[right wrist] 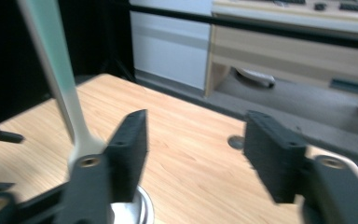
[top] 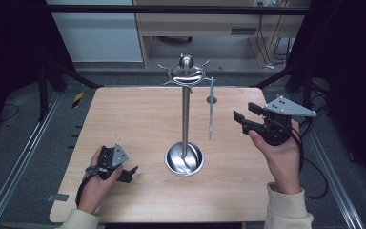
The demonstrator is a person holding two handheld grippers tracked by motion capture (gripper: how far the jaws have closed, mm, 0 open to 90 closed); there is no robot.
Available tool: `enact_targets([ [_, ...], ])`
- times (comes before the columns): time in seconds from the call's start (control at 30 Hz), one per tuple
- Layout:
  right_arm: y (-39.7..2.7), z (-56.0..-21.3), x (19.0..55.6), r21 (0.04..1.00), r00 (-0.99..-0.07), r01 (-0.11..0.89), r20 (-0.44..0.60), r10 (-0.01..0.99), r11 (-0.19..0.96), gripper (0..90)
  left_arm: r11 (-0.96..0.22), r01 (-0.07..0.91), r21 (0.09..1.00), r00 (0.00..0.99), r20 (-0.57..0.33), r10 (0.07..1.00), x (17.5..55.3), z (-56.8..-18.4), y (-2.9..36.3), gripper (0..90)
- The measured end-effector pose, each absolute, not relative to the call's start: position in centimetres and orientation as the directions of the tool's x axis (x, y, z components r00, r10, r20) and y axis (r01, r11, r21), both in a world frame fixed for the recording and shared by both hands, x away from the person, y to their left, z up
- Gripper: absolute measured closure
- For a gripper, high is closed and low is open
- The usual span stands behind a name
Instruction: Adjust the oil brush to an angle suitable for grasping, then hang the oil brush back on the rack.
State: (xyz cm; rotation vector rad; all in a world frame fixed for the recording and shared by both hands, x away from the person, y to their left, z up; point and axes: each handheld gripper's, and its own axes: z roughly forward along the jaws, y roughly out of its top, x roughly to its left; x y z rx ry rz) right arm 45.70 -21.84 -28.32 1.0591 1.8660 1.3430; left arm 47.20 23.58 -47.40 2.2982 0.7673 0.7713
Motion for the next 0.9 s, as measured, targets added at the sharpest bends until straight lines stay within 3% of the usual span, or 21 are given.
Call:
enact_targets([
  [0.3,-22.5,-29.4,46.9,0.937,-0.422,0.291,-0.057,0.905,0.194,16.0,-0.66,0.326,0.677,0.666,0.331,0.668,47.2,-47.4,23.6,3.4],
  [0.57,-23.7,-29.6,46.9,0.946,-0.413,0.277,-0.042,0.91,0.169,9.4,-0.661,0.325,0.676,0.665,0.333,0.668,47.2,-47.4,23.6,3.4],
  [0.9,-25.5,-31.0,47.7,0.94,-0.351,0.31,-0.025,0.936,0.141,9.0,-0.66,0.321,0.679,0.661,0.338,0.669,47.1,-47.3,23.6,3.4],
])
